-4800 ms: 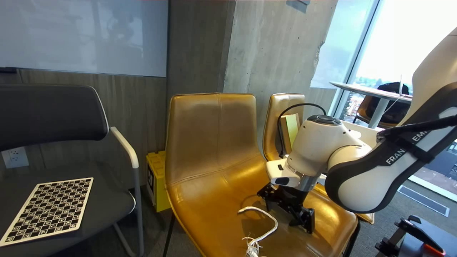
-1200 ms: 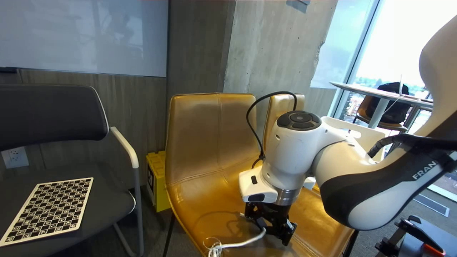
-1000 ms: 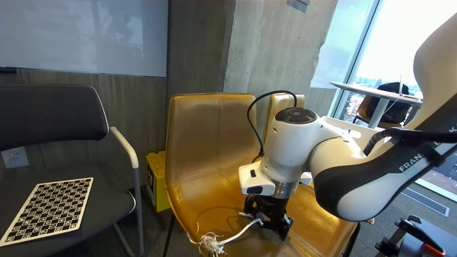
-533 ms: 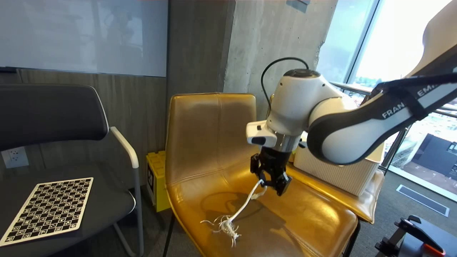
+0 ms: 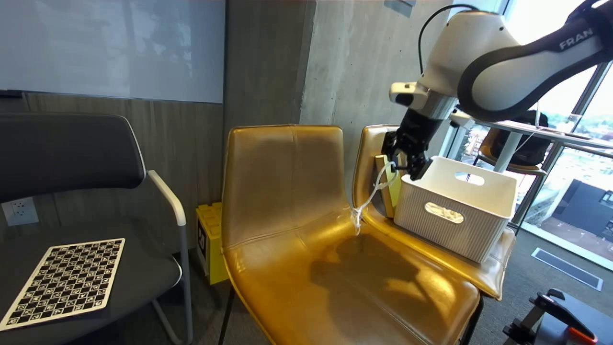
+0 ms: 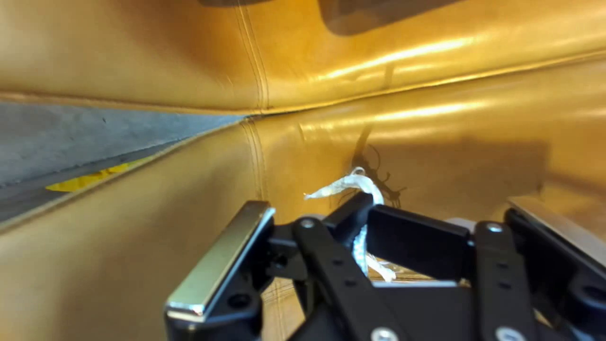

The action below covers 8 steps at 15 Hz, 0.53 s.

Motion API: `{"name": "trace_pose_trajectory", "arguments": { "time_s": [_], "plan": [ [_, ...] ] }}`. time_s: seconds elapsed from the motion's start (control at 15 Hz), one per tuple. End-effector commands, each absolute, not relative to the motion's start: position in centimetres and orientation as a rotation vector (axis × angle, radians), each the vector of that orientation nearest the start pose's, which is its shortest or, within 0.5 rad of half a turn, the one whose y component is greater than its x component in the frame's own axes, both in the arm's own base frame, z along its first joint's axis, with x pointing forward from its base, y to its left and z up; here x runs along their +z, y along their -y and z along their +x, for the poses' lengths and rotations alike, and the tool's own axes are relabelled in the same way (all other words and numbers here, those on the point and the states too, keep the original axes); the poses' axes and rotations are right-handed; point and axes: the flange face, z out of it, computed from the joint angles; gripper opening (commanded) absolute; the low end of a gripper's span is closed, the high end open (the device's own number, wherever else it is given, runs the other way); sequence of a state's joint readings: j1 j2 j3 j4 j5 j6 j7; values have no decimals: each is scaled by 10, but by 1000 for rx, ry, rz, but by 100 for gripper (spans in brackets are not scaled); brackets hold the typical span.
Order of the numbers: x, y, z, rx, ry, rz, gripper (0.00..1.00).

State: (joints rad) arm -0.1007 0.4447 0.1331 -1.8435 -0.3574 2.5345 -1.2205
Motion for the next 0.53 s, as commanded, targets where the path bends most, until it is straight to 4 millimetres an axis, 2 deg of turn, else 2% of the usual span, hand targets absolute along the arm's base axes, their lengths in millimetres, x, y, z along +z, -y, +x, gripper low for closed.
{"name": "trace_pose_trajectory", "arguments": {
  "time_s": [0.0, 0.13, 0.27, 0.33, 0.47],
  "plan": [
    [385, 30, 639, -355, 2246, -2594, 0],
    [427, 67, 631, -356, 2165, -2688, 0],
    [463, 121, 629, -228, 2067, -2841, 0],
    [478, 147, 628, -163, 2015, -2900, 0],
    [496, 188, 626, -78, 1931, -2971, 0]
  ]
}}
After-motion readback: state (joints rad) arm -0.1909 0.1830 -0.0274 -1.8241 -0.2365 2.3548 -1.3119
